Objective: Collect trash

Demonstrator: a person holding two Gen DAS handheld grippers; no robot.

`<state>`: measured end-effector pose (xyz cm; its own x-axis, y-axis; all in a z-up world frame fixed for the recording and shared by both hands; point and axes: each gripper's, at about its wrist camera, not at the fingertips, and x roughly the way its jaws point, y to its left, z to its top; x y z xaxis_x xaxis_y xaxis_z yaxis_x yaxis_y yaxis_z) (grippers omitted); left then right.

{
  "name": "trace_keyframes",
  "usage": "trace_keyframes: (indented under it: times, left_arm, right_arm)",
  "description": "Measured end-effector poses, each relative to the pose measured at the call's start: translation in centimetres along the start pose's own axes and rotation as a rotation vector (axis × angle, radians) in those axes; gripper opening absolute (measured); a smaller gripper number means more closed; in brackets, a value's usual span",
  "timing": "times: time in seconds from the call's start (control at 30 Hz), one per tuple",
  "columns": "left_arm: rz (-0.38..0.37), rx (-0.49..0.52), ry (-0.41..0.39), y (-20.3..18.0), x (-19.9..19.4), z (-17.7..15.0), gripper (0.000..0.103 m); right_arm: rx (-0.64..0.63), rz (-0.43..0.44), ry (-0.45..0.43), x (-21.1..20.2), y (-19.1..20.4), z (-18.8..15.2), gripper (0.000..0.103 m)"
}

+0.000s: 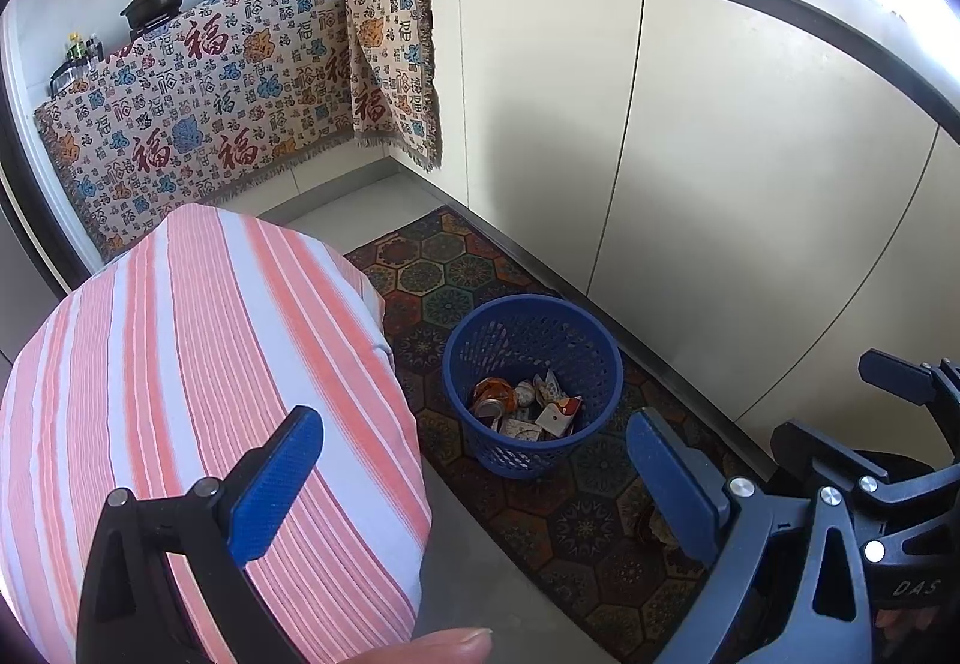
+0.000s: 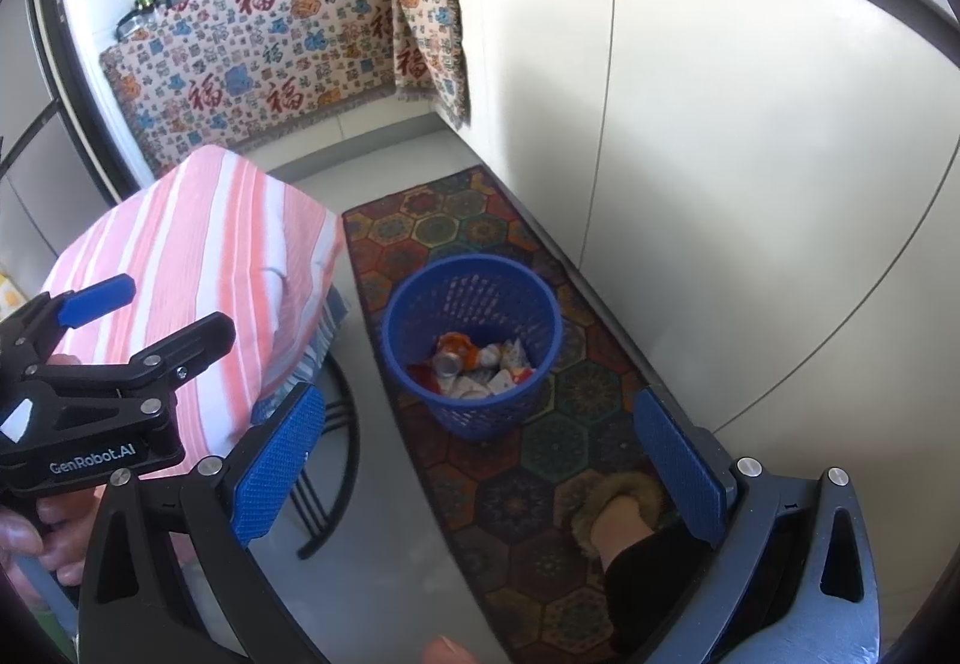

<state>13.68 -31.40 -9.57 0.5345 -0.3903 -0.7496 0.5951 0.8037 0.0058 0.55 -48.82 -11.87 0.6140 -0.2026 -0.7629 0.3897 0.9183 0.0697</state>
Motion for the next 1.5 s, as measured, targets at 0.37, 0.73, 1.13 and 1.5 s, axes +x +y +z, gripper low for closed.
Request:
trace_keyframes:
  times: [0.37,0.73,1.13,1.5]
  left_arm:
    - [-0.003,0.009,0.003,0.06,0.02,-0.17,0.103]
    - [-0.005,0.016,0.006,-0.04,0.09,-0.24,0.103]
    - [-0.016,0.028,0.009,-0.19,0.2,-0.33,0.103]
    - [-0.025,0.039,0.018,-0.51,0.61,-0.37,0.103]
  right_arm:
    - [0.002,-0.004,0.004,0.0,-0.22,-0.2,0.103]
    - [0.005,-0.004,0.007,0.05,-0.33,-0.18,0.103]
    - [0.016,-0.011,0.009,-0.1,-0.35,-0.33,0.103]
    - [0.029,-0.015,0.025,0.36,-0.72,-0.42,0.103]
